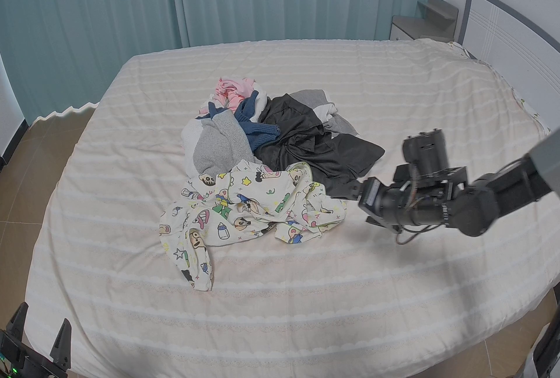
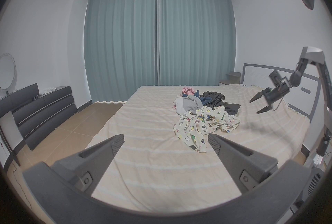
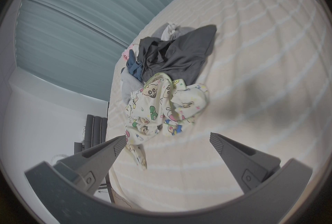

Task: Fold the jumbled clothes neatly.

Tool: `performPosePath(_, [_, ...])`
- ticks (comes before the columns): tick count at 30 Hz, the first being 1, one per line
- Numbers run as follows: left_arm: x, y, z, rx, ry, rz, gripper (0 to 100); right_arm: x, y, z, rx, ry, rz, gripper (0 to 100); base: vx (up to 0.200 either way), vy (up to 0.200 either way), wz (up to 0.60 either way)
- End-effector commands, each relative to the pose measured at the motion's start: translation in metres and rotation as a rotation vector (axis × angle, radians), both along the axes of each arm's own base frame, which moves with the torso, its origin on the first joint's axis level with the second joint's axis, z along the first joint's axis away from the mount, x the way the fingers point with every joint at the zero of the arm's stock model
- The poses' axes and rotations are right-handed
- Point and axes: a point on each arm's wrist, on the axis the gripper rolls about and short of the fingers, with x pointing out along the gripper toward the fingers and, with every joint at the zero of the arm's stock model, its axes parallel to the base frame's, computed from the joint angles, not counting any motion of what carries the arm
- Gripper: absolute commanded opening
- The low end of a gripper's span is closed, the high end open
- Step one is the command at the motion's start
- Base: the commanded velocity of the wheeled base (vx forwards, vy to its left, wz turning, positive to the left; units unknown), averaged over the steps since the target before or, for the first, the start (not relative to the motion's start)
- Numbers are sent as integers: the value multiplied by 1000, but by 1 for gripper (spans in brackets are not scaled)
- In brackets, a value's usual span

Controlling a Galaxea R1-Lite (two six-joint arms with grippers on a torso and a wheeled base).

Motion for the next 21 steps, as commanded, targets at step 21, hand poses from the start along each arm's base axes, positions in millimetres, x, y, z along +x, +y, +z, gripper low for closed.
performPosePath(21, [1,0,-5,-7,18,1,100,75,115,-132,-102,-39,-72,100,0,0,0])
